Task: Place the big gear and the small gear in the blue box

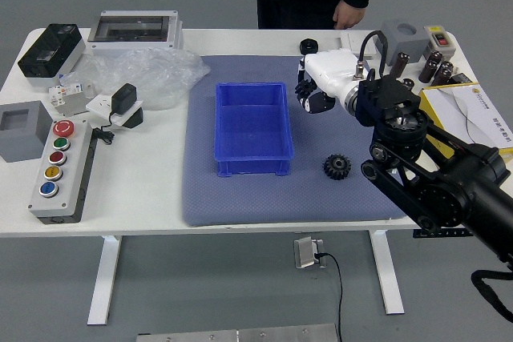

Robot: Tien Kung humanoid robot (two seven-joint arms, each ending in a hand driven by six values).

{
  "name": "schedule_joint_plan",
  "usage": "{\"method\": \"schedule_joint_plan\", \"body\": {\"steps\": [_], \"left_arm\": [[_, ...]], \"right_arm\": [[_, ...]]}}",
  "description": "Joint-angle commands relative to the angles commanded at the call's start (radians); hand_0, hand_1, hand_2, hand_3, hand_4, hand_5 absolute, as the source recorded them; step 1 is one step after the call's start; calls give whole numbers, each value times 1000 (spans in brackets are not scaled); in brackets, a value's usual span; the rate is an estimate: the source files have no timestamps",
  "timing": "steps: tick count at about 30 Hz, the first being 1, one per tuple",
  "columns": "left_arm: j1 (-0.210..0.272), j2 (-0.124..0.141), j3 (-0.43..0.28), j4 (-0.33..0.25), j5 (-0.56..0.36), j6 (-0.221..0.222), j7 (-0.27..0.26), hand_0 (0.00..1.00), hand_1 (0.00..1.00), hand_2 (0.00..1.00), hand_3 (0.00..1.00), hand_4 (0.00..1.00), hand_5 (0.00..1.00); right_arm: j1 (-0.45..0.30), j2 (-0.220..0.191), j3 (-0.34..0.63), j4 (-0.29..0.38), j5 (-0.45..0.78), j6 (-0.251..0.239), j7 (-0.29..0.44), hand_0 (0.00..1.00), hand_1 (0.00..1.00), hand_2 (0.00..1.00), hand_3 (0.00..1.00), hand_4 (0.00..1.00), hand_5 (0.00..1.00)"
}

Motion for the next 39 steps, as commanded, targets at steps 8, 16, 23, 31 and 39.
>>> {"method": "schedule_joint_plan", "body": {"steps": [8, 16, 23, 31, 39], "left_arm": [[0, 0, 1, 0, 4, -2, 0, 838, 805, 806, 799, 691, 364], [1, 1, 1, 0, 9, -2, 1, 837, 805, 806, 797, 691, 363], [0, 2, 2, 0, 9, -3, 1, 837, 805, 806, 795, 690, 364], [1, 2, 3, 0, 8, -3, 1, 837, 805, 806, 794, 690, 365], [0, 3, 5, 0, 1, 0, 0, 837, 805, 806, 793, 690, 367]], "right_arm": [[26, 82, -27, -47, 0, -4, 7, 501, 411, 436, 488, 526, 177], [25, 109, -22, -70, 0, 53, 10, 686, 683, 798, 872, 875, 563], [27, 115, 3, -82, 0, 78, 14, 798, 768, 906, 987, 944, 673], [29, 113, 14, -76, 0, 79, 12, 826, 790, 931, 997, 959, 696], [-15, 25, 63, -15, 0, 52, 17, 747, 706, 805, 848, 936, 679]]}}
